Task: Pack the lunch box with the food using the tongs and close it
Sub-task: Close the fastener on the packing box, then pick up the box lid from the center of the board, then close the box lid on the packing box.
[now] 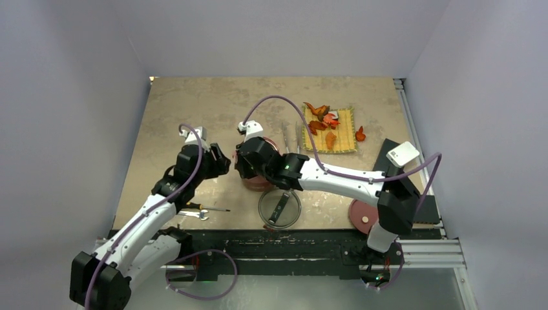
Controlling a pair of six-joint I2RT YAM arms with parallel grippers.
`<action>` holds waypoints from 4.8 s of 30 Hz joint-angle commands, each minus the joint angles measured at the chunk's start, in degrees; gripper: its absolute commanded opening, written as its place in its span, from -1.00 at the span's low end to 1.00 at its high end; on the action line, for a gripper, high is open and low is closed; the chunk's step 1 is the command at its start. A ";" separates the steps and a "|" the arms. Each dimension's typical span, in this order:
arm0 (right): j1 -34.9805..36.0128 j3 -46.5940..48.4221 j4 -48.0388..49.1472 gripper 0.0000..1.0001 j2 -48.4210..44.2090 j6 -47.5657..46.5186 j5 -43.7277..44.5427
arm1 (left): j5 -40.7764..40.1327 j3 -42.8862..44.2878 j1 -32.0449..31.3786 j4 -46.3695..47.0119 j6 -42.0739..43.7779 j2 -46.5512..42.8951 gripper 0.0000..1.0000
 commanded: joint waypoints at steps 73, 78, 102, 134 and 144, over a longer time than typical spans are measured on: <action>-47.99 -29.82 -26.29 -1.00 -16.63 9.24 -10.41 | 6.52 23.05 6.55 -1.04 16.92 11.71 0.58; -43.61 -27.01 -22.31 -1.00 -19.11 9.77 -10.29 | 6.38 22.92 6.55 -1.00 16.91 12.14 0.58; -27.19 10.49 -28.26 -1.00 -15.30 -10.51 -29.87 | -1.14 22.41 9.54 -2.10 17.55 10.22 0.58; -10.33 34.18 -38.65 -0.51 12.87 -13.76 -27.00 | -1.19 22.76 11.16 -2.67 17.00 9.42 0.59; -10.33 33.43 -36.76 -0.19 11.32 -13.50 -26.99 | -0.30 22.59 11.21 -2.32 16.93 9.60 0.59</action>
